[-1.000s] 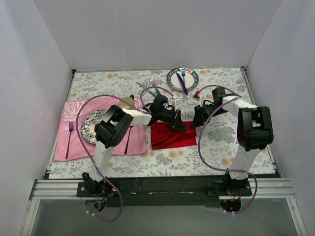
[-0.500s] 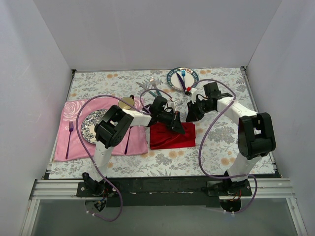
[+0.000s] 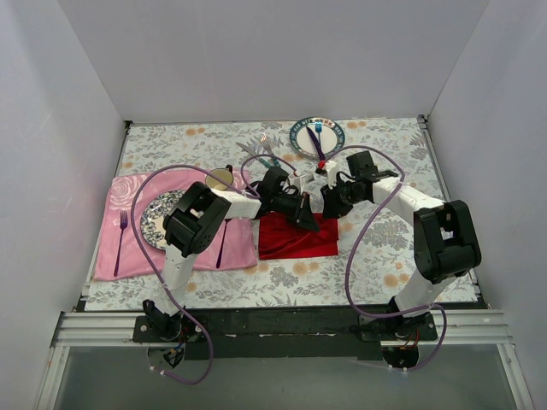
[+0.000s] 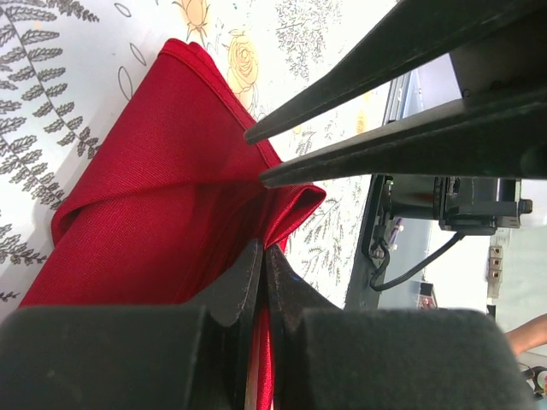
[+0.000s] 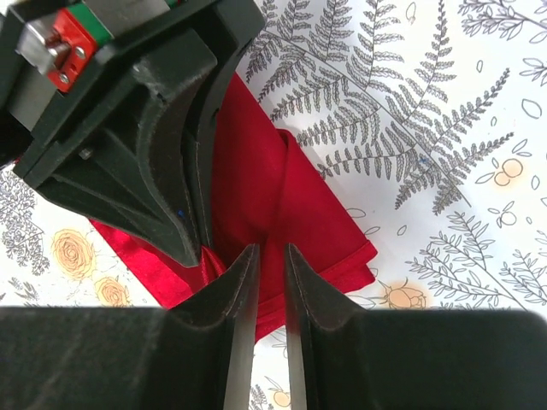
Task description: Fold the napkin into a case and place the utensils inside
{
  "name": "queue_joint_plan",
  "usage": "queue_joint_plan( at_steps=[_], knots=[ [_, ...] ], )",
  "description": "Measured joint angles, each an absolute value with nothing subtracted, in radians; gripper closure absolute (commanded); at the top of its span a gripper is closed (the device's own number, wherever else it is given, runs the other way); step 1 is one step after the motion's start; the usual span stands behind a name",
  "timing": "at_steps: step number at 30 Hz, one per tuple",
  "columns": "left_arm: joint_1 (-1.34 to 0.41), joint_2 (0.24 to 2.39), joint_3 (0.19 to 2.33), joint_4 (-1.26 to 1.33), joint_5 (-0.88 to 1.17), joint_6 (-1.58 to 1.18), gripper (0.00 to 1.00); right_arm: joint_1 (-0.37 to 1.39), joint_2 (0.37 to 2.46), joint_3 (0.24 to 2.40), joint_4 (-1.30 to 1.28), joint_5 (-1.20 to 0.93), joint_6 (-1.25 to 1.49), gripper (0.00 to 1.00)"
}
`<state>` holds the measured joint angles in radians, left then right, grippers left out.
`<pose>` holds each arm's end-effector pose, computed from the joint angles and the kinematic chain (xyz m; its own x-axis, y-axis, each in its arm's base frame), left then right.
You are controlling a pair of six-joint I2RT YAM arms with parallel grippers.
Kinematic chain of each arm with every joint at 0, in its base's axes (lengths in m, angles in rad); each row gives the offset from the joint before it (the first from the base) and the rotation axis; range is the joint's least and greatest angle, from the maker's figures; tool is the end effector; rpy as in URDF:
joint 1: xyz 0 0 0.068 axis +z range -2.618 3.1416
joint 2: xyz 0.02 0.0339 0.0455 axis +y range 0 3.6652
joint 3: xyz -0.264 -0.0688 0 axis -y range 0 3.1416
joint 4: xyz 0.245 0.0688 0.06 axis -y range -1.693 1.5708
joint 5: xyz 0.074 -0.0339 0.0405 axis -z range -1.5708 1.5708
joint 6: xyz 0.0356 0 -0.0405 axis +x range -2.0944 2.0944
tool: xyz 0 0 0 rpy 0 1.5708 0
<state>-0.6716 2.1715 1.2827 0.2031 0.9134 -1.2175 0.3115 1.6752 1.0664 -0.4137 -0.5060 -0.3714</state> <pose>0.3303 -0.2985 0.1183 -0.9782 0.0452 0.2025 -0.1676 0.4033 -0.8996 0.3161 0.1199 0.1954 -0.5724 -0.5178 -0.6358 -0.7687 0.6088 0.1963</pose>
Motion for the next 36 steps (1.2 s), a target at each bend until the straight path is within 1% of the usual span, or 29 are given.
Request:
queue_joint_plan(
  at_steps=[24,25,27,28,29,30,36],
  knots=[
    [-0.661,2.172,1.283,0.184,0.926,-1.203,1.0,0.393,1.736,1.069,-0.384,-0.414,-0.361,0.74],
    [-0.66,2.172,1.283,0.179,0.926,-1.202,1.0,0.395,1.74,1.069,-0.381,-0.409,-0.361,0.76],
    [-0.657,2.177,1.283,0.177,0.928,-1.201,1.0,0.395,1.745,1.069,-0.377,-0.398,-0.361,0.82],
    [-0.656,2.179,1.283,0.177,0.928,-1.201,1.0,0.396,1.748,1.069,-0.376,-0.393,-0.361,0.87],
    [-0.656,2.181,1.283,0.176,0.929,-1.201,1.0,0.396,1.75,1.069,-0.376,-0.39,-0.361,0.96],
    [-0.656,2.184,1.283,0.176,0.929,-1.201,1.0,0.397,1.752,1.069,-0.375,-0.386,-0.36,0.99],
    [-0.652,2.186,1.283,0.172,0.932,-1.214,1.0,0.4,1.753,1.071,-0.374,-0.373,-0.354,0.99]
  ],
)
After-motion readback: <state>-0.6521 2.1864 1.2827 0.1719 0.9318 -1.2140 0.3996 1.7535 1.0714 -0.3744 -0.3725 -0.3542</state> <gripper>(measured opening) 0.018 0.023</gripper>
